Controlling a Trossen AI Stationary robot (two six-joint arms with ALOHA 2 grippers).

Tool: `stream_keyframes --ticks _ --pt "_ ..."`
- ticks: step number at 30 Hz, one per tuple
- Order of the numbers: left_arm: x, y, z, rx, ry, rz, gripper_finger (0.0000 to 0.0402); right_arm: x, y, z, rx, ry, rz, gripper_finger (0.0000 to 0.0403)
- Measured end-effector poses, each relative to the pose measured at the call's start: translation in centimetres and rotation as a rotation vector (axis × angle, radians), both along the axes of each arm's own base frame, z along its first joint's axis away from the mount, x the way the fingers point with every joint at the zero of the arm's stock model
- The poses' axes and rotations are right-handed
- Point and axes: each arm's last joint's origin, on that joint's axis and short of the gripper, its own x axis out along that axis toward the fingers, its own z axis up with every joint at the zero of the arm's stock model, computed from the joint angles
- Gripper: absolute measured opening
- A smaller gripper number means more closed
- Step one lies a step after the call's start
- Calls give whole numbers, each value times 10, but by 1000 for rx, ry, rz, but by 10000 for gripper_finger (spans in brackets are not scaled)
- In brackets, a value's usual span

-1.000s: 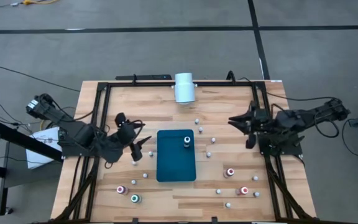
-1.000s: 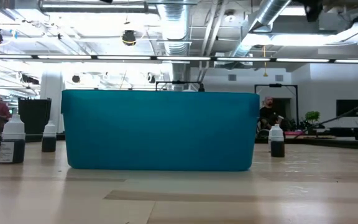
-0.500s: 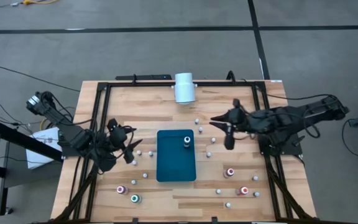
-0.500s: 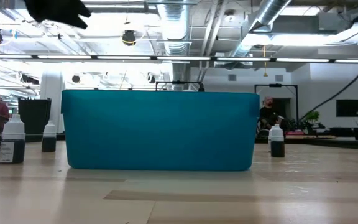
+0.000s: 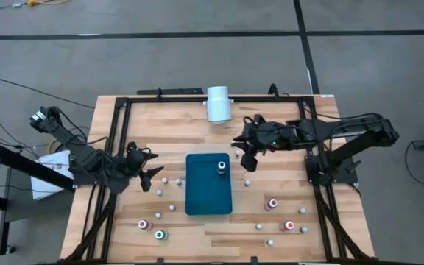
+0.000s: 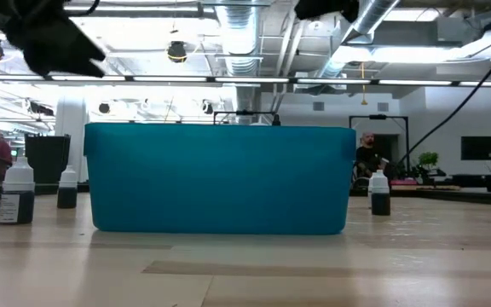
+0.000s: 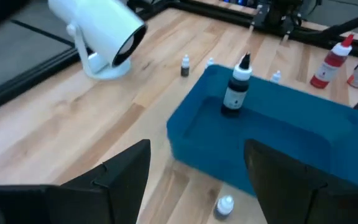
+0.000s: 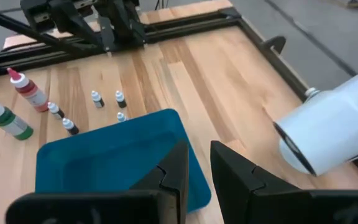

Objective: Pick & Place food coloring
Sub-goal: Put the top small purple food coloring bottle into the blue bin

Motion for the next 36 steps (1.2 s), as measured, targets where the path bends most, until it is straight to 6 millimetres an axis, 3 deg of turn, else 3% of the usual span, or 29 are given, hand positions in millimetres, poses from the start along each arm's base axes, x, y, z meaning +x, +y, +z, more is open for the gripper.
stream_keyframes --ticks 11,19,24,36 --pt "-20 18 -17 -44 -52 -15 252 17 -20 -23 48 141 -15 59" --pt "-19 24 -27 -72 -175 -115 252 16 -33 -33 68 228 -47 59" --pt "-18 32 -33 -82 -216 -166 252 16 -46 -40 202 261 -110 59" --pt "-15 42 -39 -97 -186 -189 252 26 -63 -71 291 415 -195 77"
